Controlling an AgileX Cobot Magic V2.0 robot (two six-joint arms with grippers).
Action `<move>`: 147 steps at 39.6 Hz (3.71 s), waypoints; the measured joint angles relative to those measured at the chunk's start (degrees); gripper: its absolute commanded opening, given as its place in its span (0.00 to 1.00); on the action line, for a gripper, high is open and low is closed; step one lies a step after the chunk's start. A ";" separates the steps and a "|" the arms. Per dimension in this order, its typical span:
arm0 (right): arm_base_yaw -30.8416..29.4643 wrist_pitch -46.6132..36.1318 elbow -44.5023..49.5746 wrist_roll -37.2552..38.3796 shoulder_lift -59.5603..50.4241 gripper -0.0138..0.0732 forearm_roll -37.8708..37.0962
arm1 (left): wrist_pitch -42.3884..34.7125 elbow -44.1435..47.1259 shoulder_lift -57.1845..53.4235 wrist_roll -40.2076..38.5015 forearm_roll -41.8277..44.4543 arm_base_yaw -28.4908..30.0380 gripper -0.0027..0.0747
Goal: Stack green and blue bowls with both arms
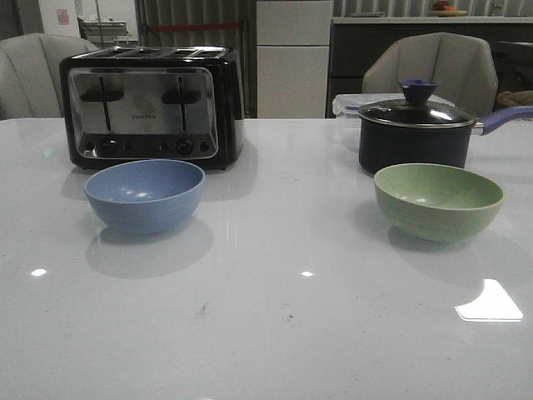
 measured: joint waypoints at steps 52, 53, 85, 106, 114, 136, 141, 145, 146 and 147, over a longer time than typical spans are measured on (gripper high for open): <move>0.09 13.26 -21.81 0.00 2.55 0.22 0.00 | 5.53 -21.90 1.70 0.00 0.00 0.00 0.15; 0.09 14.31 -23.64 0.00 3.68 0.22 0.00 | 7.33 -24.01 2.40 0.00 0.00 0.00 0.15; 0.09 38.38 -39.84 0.00 41.11 0.23 0.00 | 35.36 -38.88 29.07 0.00 0.00 0.00 0.16; 0.13 37.86 -46.32 0.00 68.84 0.80 3.27 | 36.09 -38.53 31.83 0.19 0.00 0.00 0.60; 0.13 38.38 -56.57 0.00 81.35 0.80 3.54 | 36.09 -38.53 31.83 0.19 0.00 0.00 0.60; 0.13 46.20 -83.05 0.00 110.86 0.77 4.38 | 36.09 -38.16 31.83 0.19 0.00 0.00 0.60; 0.13 48.58 -86.42 -0.15 114.37 0.62 4.44 | 36.09 -38.16 31.83 0.19 0.00 0.00 0.60; 0.13 49.98 -87.36 -1.02 115.31 0.43 5.00 | 36.09 -38.08 31.83 0.19 0.00 0.00 0.60; 0.13 50.25 -87.46 -1.28 115.42 0.40 5.26 | 36.09 -38.08 31.83 0.19 0.00 0.00 0.60; 0.13 50.39 -87.45 -1.56 115.42 0.36 5.59 | 36.09 -38.08 31.83 0.19 0.00 0.00 0.60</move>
